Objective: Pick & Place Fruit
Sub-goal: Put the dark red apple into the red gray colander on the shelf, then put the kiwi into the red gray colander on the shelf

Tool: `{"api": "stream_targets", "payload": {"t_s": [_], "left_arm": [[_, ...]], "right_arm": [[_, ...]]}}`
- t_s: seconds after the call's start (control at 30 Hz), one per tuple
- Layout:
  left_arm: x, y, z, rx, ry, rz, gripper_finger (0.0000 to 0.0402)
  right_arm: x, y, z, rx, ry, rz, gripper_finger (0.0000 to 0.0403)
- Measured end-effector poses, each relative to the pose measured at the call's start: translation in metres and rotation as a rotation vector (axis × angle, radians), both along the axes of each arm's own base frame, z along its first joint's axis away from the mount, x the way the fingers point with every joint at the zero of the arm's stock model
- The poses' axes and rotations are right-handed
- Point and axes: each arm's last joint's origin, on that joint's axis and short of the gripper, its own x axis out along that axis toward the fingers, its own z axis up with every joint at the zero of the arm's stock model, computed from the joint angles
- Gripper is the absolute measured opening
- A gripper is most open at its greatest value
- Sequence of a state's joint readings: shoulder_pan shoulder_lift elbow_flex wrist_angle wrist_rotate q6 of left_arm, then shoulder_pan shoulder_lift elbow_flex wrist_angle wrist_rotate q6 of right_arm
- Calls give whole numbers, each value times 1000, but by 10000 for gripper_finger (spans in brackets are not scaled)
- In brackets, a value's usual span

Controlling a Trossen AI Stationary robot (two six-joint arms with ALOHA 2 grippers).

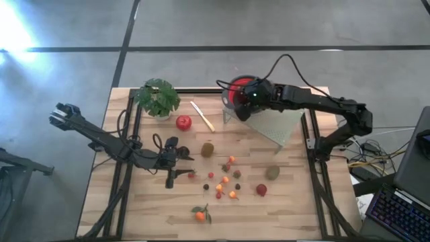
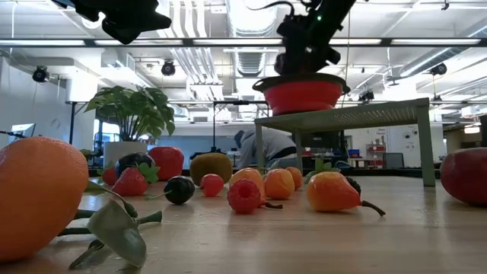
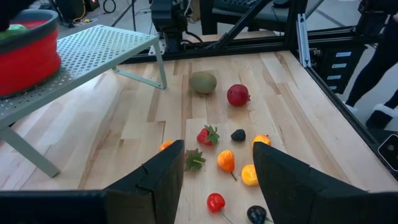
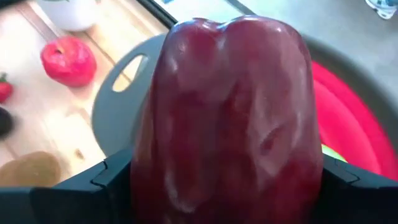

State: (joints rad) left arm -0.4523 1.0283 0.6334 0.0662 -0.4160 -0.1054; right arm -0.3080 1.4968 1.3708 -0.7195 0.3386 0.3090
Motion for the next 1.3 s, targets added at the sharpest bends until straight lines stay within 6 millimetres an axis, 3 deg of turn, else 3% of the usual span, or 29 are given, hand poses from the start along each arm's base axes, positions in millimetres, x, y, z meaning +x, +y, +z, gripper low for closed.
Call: {"api": "stream_targets", "payload": {"t_s": [0.4, 0.8, 1.03, 1.3], "left_arm": [[0, 0, 0, 0, 0, 0, 197], [0, 0, 0, 0, 0, 0, 197], [0, 0, 0, 0, 0, 0, 197], [0, 0, 0, 0, 0, 0, 197]], "right_arm": [[5, -4, -9, 2, 40, 2, 357], [-9, 4, 14, -16, -30, 18, 324], [-19, 29, 29, 8, -78, 116, 298], [-21, 74, 38, 6, -97, 279, 262]]}}
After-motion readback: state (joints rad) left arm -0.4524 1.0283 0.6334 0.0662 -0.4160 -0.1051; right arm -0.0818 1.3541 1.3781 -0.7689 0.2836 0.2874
